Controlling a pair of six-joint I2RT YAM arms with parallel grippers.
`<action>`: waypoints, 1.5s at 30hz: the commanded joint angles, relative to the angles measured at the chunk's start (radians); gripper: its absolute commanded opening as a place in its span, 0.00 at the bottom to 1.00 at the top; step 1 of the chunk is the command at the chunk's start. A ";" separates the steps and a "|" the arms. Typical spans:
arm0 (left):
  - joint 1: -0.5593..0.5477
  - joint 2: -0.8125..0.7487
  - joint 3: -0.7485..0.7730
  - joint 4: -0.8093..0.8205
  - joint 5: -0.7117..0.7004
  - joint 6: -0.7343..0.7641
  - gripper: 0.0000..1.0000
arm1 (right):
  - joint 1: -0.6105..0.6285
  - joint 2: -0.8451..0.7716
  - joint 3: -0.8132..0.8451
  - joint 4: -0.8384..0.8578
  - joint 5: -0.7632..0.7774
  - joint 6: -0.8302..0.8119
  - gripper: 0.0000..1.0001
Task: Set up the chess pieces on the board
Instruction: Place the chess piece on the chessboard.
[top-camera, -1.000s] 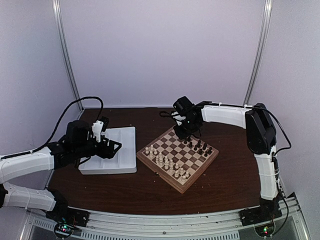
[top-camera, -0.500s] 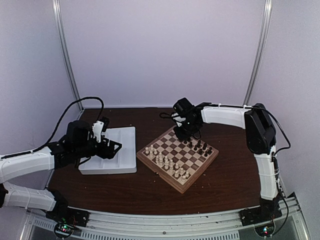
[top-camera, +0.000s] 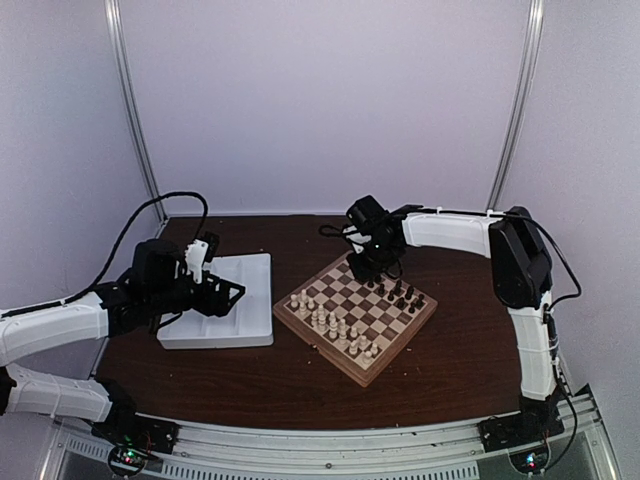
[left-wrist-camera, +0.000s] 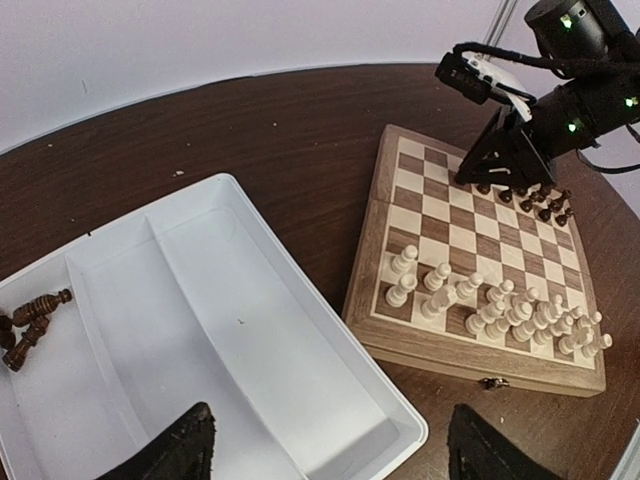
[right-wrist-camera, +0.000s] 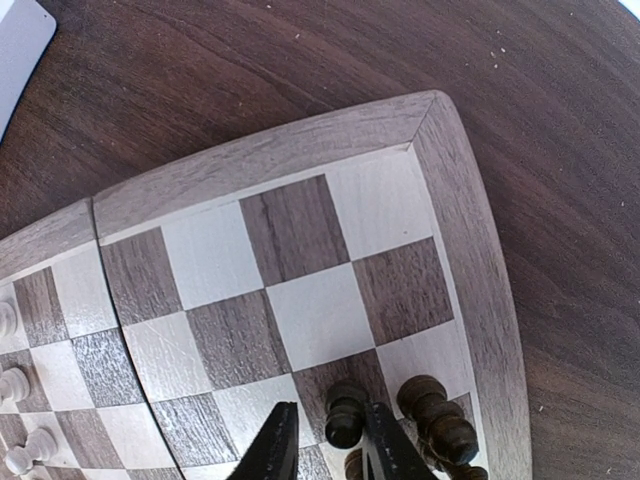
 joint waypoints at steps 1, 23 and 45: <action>0.006 0.004 0.026 0.028 0.043 0.004 0.80 | -0.003 -0.012 0.004 -0.004 -0.007 0.003 0.26; 0.006 -0.009 0.040 -0.006 0.014 0.025 0.82 | 0.027 -0.080 0.038 -0.060 0.078 -0.020 0.39; 0.255 0.067 0.258 -0.389 -0.172 -0.157 0.85 | 0.111 -0.539 -0.291 0.138 0.097 -0.064 1.00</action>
